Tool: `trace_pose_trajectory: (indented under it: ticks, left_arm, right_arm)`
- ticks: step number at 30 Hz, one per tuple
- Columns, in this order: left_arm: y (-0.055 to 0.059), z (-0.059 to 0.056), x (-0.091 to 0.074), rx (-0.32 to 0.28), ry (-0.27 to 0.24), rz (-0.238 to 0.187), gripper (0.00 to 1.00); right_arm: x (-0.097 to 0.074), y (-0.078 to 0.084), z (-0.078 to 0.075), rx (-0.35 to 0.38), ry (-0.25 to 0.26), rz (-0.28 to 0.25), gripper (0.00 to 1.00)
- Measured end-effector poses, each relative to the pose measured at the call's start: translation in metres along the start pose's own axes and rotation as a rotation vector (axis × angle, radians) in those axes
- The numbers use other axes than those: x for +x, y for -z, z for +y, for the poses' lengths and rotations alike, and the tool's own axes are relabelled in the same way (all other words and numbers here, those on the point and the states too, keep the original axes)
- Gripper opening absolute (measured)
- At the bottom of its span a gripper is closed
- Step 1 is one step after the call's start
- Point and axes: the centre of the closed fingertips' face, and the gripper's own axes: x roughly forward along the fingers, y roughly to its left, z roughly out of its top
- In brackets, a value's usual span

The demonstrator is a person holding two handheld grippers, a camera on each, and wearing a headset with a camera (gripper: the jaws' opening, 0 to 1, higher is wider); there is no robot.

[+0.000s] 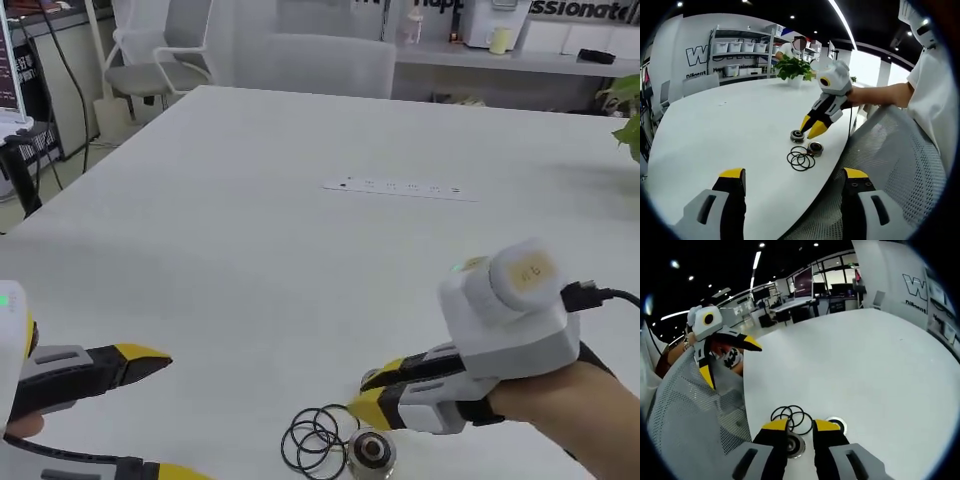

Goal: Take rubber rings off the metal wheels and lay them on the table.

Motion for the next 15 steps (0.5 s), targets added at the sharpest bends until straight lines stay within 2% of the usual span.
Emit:
trace_pose_trajectory:
  ticks: [4, 8, 10, 15]
  left_arm:
    - [-0.001, -0.001, 0.0, 0.003, 0.008, -0.006, 0.78]
    - [-0.001, -0.005, 0.001, 0.008, 0.023, -0.005, 0.83]
    - [-0.001, -0.007, 0.002, 0.015, 0.033, -0.003, 0.86]
    - [0.002, -0.012, 0.004, 0.025, 0.055, 0.016, 0.95]
  right_arm:
    - [-0.009, -0.008, 0.0, 0.004, -0.017, -0.031, 0.24]
    - [-0.014, -0.008, 0.008, -0.049, -0.038, -0.01, 0.34]
    - [-0.018, -0.007, 0.009, -0.077, -0.029, -0.009, 0.41]
    - [-0.032, -0.001, 0.01, -0.083, -0.015, -0.021, 0.46]
